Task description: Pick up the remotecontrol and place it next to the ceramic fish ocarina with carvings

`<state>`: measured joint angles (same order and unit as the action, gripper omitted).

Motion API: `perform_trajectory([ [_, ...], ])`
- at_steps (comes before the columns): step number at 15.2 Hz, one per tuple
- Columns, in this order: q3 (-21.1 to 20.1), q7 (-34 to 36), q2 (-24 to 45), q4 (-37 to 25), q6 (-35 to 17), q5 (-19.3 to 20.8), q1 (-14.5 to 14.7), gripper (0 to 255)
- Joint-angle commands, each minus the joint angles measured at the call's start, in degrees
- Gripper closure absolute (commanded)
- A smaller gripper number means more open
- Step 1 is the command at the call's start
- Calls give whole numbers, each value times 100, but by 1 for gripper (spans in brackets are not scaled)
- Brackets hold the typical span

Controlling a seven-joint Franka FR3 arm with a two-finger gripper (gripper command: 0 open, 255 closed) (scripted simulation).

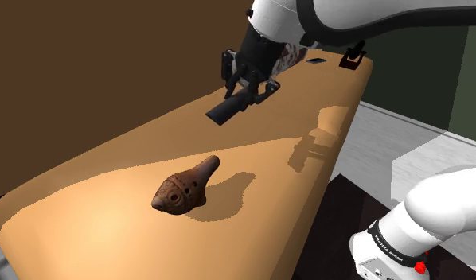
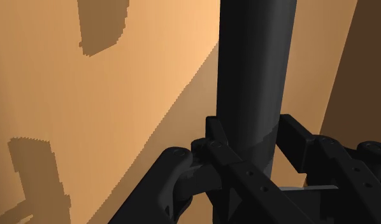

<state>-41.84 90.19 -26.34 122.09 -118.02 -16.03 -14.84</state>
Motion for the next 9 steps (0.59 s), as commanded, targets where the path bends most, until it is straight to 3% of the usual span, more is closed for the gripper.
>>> perform_trajectory([
  [1, -362, 362, 308, -331, -12, 180, -123, 255],
  [4, -926, 900, 772, -780, -30, 535, -327, 255],
  [9, -1009, 922, 802, -423, -414, 529, -320, 255],
])
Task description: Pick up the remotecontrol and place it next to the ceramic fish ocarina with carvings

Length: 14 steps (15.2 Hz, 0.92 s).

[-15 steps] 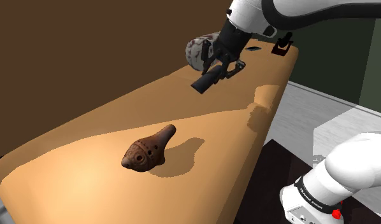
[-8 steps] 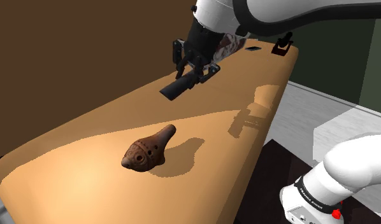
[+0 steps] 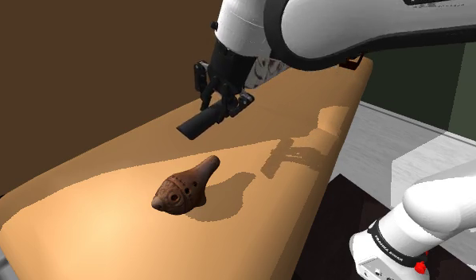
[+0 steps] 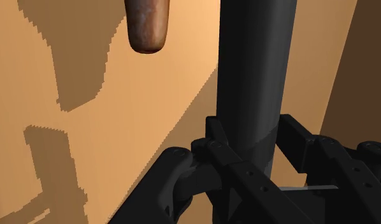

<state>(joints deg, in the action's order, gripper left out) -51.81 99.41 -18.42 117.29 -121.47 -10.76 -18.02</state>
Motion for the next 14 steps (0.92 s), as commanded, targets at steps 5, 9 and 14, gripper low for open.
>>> perform_trajectory([
  [5, -123, 47, 83, 384, -458, 29, -19, 255],
  [9, -232, 107, 173, 625, -774, 80, -51, 255],
  [14, -398, 217, 330, 901, -1174, 192, -122, 255],
])
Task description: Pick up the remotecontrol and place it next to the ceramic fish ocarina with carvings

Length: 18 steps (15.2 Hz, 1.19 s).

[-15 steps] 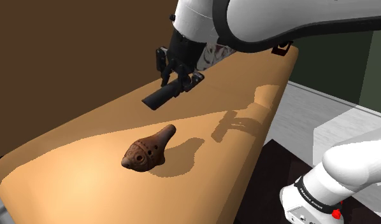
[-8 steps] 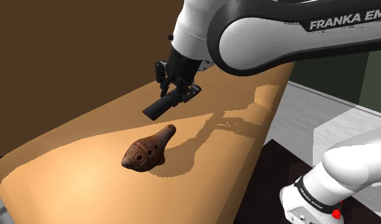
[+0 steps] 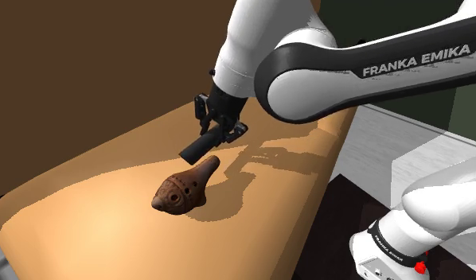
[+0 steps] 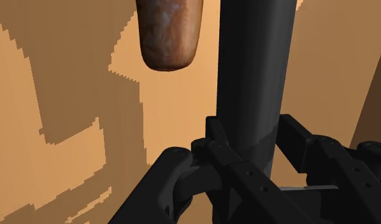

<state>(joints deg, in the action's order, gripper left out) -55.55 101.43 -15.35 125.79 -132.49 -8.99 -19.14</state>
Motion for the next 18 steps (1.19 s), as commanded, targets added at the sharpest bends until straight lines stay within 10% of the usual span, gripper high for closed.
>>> perform_trajectory([
  [1, -62, 44, 59, 103, -153, 46, -28, 255],
  [14, -314, 264, 329, 386, -634, 306, -180, 255],
  [15, -314, 264, 329, 386, -634, 306, -180, 0],
  [18, -314, 264, 329, 386, -635, 306, -180, 0],
])
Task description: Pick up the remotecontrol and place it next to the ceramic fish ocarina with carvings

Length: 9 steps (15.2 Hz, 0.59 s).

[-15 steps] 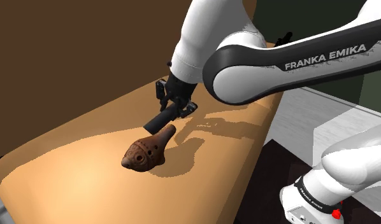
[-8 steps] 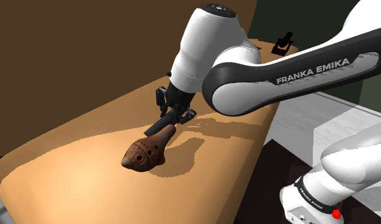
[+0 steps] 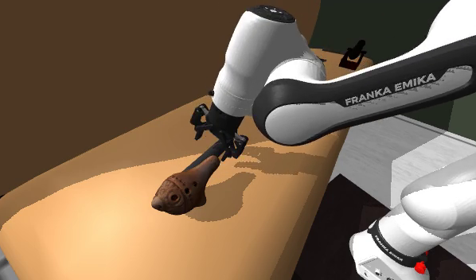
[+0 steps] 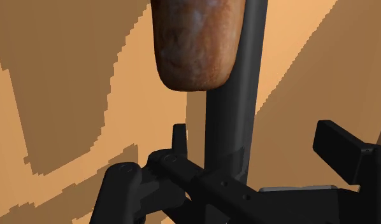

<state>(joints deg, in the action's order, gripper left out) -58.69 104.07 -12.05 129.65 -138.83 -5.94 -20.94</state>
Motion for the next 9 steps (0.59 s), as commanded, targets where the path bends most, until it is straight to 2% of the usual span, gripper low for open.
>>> perform_trajectory([
  [1, 0, 0, 0, 0, 0, 0, 0, 0],
  [2, 0, 0, 0, 0, 0, 0, 0, 0],
  [4, 314, -285, -402, -102, 402, -398, 248, 0],
  [6, 563, -454, -697, -220, 766, -629, 427, 0],
  [9, 569, -451, -695, -219, 765, -625, 433, 0],
])
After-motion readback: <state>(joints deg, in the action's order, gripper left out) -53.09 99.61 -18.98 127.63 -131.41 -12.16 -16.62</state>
